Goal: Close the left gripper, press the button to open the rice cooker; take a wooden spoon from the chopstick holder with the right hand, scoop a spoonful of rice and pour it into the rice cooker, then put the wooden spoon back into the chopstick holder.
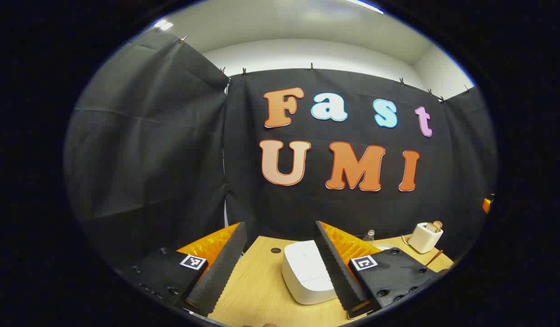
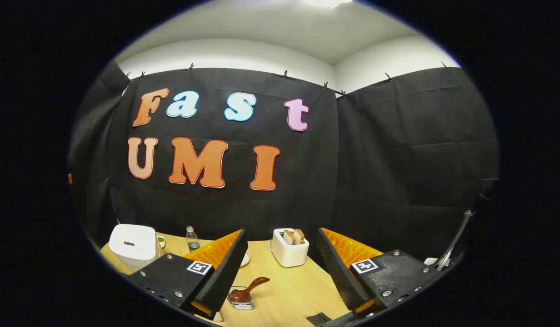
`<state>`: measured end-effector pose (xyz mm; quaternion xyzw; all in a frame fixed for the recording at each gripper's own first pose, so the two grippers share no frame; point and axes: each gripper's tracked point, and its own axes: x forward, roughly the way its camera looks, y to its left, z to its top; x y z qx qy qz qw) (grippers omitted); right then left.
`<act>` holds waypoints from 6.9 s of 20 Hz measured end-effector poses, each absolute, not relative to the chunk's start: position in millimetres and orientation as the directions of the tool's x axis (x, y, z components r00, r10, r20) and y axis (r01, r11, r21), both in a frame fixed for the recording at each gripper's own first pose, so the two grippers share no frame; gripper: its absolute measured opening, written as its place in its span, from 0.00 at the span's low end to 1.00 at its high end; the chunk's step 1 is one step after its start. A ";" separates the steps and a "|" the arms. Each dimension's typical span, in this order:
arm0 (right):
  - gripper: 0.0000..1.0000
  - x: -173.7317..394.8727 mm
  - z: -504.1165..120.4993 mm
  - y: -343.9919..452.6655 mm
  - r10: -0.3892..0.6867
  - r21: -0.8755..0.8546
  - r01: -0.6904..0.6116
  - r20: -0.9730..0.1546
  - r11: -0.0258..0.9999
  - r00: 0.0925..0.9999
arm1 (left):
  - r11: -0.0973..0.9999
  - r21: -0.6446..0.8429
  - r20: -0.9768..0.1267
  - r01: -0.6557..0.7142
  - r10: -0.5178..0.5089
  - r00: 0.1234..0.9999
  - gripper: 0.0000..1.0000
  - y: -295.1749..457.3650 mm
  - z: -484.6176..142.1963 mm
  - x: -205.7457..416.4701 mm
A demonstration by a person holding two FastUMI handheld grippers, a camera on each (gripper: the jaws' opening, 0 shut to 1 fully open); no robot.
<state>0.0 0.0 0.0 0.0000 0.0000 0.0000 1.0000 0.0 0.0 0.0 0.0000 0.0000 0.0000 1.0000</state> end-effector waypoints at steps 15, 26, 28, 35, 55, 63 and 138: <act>0.96 4.3 -1.6 -9.8 -0.004 0.003 0.004 -0.003 1.000 1.000 | 0.998 0.039 0.022 -0.045 0.044 0.999 1.00 2.2 8.1 -3.9; 0.96 -0.1 -6.9 -8.8 -0.002 -0.002 0.002 -0.015 1.000 1.000 | 0.999 0.039 -0.044 -0.010 0.012 0.999 0.22 -4.9 -10.5 -2.0; 0.96 -0.3 -6.9 -8.8 -0.004 -0.006 0.004 -0.014 1.000 1.000 | 1.000 0.022 -0.044 0.021 -0.020 0.999 0.10 -10.0 -10.8 -3.1; 0.96 -1.7 -7.5 -9.1 -0.003 0.007 0.003 -0.019 1.000 1.000 | 0.996 -0.025 -0.051 0.081 -0.082 0.995 0.04 -28.9 -16.3 10.2; 0.96 14.9 -48.5 -14.7 0.001 -0.009 -0.002 -0.094 1.000 0.996 | 0.957 0.003 -0.331 0.291 -0.274 0.903 0.04 -158.8 -185.1 154.7; 0.96 22.8 -64.1 -28.1 -0.020 -0.050 0.014 -0.133 0.999 0.991 | 0.967 -0.027 -0.475 0.254 -0.236 0.848 0.04 -161.0 -264.9 168.0; 0.16 134.1 -291.4 90.5 0.348 0.624 0.025 -0.468 0.781 0.812 | 0.991 0.026 -0.053 -0.131 0.133 0.990 1.00 -12.4 -33.9 16.1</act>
